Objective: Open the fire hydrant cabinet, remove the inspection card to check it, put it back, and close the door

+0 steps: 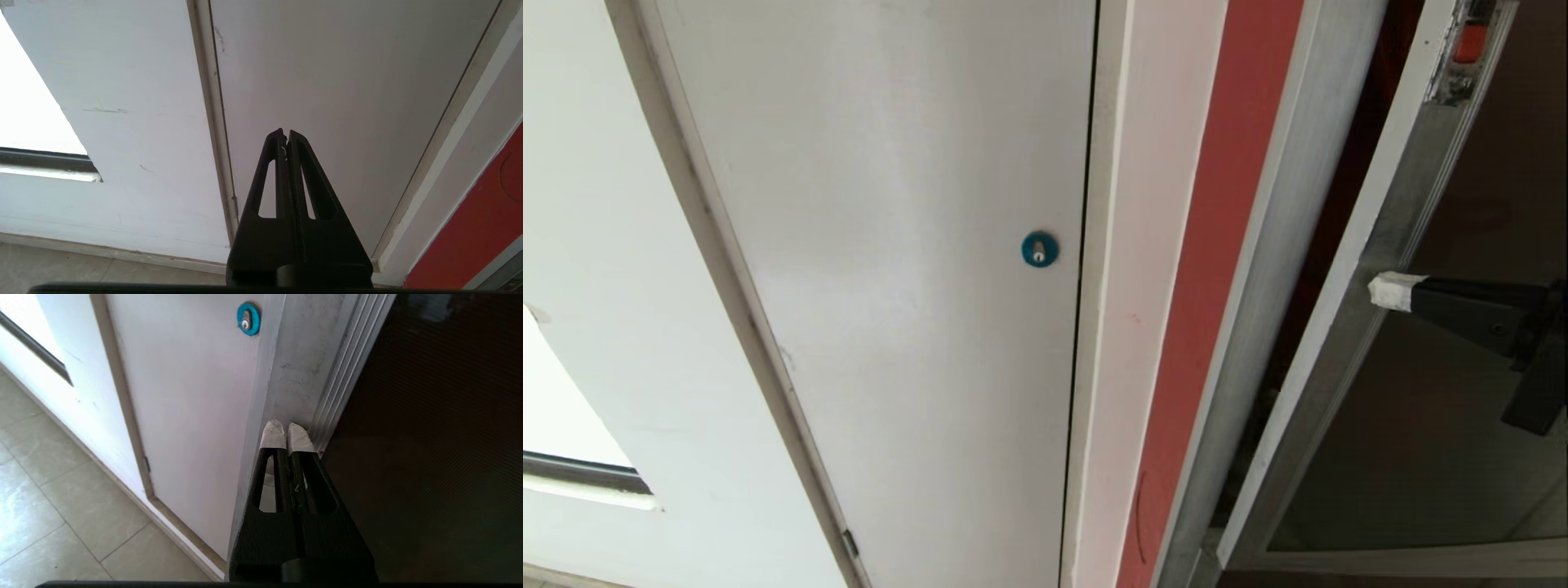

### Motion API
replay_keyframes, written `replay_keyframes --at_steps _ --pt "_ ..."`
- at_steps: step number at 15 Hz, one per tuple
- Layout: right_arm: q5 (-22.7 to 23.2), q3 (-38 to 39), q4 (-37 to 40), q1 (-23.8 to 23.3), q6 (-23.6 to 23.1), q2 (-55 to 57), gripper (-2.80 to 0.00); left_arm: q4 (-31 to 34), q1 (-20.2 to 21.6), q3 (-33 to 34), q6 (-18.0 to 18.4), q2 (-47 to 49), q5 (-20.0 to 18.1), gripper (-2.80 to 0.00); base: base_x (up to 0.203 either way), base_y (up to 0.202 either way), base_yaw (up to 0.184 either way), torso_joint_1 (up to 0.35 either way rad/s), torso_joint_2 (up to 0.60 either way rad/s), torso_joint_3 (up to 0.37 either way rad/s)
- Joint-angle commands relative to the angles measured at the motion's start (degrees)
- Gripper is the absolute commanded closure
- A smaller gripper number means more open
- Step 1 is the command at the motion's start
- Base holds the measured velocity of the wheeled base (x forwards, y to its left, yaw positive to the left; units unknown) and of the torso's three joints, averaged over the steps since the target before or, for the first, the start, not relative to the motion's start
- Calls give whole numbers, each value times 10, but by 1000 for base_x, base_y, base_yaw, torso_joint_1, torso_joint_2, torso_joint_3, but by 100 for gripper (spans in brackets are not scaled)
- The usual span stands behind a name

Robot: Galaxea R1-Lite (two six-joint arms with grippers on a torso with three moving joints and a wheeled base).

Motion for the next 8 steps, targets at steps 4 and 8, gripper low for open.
replay_keyframes --at_steps 4,8 --pt "-39 0 -57 0 -1 44 0 0 0 4 0 1 0 0 0 0 0 0 0 0" --pt "-63 -4 -96 0 -1 76 0 0 0 4 0 1 0 0 0 0 0 0 0 0"
